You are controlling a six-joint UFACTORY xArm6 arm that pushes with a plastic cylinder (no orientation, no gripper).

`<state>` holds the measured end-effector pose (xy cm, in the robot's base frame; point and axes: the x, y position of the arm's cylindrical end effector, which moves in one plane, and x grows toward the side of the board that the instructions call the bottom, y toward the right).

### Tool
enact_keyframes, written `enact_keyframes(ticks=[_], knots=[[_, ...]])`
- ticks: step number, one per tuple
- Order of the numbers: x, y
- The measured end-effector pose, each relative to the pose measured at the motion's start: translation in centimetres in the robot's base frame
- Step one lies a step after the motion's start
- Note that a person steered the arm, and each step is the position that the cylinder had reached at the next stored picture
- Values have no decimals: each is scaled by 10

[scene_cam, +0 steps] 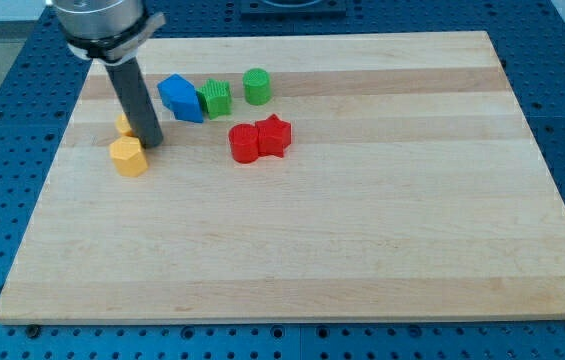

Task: Push the yellow hexagon into the yellow heart

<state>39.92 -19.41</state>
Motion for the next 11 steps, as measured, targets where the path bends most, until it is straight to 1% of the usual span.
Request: enact_keyframes(ticks=[1, 2, 3, 4, 5, 6, 8, 9, 10, 11], knots=[[0, -9], [0, 42], [9, 91], [46, 80], [63, 42], [64, 15], [51, -17], [43, -24], [46, -16], [66, 31]])
